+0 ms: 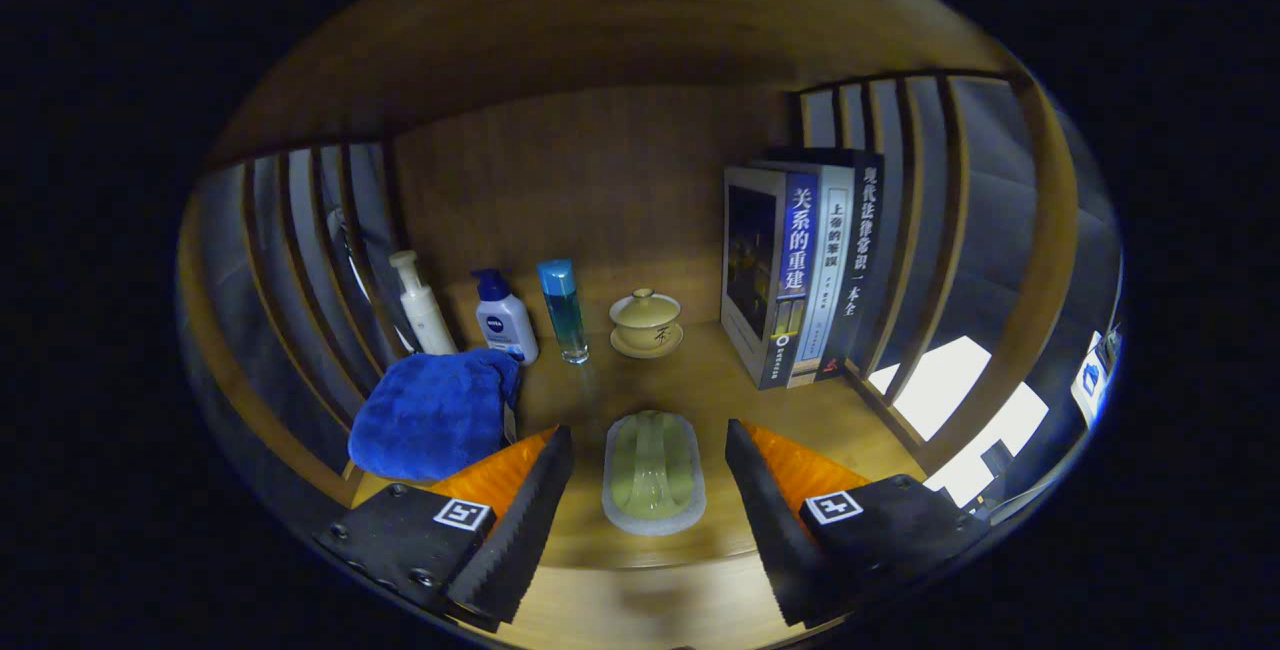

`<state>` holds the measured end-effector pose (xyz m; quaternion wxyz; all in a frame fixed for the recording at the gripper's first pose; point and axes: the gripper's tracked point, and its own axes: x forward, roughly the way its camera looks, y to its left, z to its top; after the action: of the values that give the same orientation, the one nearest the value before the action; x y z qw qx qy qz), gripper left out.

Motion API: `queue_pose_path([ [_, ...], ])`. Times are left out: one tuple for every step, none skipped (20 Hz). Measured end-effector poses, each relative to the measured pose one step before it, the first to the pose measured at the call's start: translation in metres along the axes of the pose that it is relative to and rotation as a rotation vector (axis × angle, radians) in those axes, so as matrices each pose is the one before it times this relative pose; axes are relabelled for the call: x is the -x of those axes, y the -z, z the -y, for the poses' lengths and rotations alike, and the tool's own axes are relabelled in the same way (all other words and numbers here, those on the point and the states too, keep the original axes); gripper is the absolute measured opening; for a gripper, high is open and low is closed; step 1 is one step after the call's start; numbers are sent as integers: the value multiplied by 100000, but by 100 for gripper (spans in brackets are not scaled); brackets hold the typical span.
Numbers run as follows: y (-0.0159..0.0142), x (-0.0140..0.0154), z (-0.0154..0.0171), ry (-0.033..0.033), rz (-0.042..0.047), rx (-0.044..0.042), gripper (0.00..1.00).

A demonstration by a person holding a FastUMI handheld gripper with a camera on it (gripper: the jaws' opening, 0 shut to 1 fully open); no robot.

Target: Pull open the drawer, take out the items inside it, and place them on the countertop above the cabinet.

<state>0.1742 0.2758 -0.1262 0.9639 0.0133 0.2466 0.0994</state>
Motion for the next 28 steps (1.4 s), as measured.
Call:
queue_pose_path([
  [114, 1196, 33, -412, 2389, -355, 99],
  [-202, 1242, 215, 18, 2782, -357, 98],
  [-163, 1448, 77, -70, 3066, -291, 98],
  [-182, 1144, 121, -344, 2855, -100, 98],
  [37, 939, 122, -193, 1608, -176, 98],
  [359, 1179, -3, -40, 692, -10, 98],
  [44, 1245, 228, -105, 1733, 318, 98],
  [146, 1136, 128, 314, 2057, 1203, 98],
  [163, 1128, 318, 763, 2378, 1509, 98],
  [168, 1245, 243, 1153, 2208, 1381, 98],
  [320, 1000, 325, 914, 1900, 640, 98],
  [428, 1087, 223, 597, 1313, 283, 98],
  [446, 1097, 107, -48, 834, 86, 98],
  [433, 1019, -19, -248, 722, -333, 98],
  [485, 1207, -86, -871, 813, -920, 98],
  [504, 1022, -275, -980, 927, -475, 98],
  [575, 1066, 83, 153, 639, 654, 98],
  [568, 1116, 117, 652, 810, 1368, 98],
  [606, 915, -15, 463, 350, 1318, 98],
  [640, 863, -98, 129, 88, 832, 98],
  [523, 662, -446, -711, 470, 236, 97],
  [384, 821, -293, -270, 945, 285, 97],
  [349, 770, 51, 657, 816, 936, 97],
  [618, 658, -151, 286, 220, 1065, 97],
  [874, 640, -302, -277, -420, 773, 97],
  [794, 619, -145, 197, -754, 318, 97],
  [891, 280, 30, 246, -967, 84, 97],
  [973, 353, 28, 307, -828, -517, 98],
])
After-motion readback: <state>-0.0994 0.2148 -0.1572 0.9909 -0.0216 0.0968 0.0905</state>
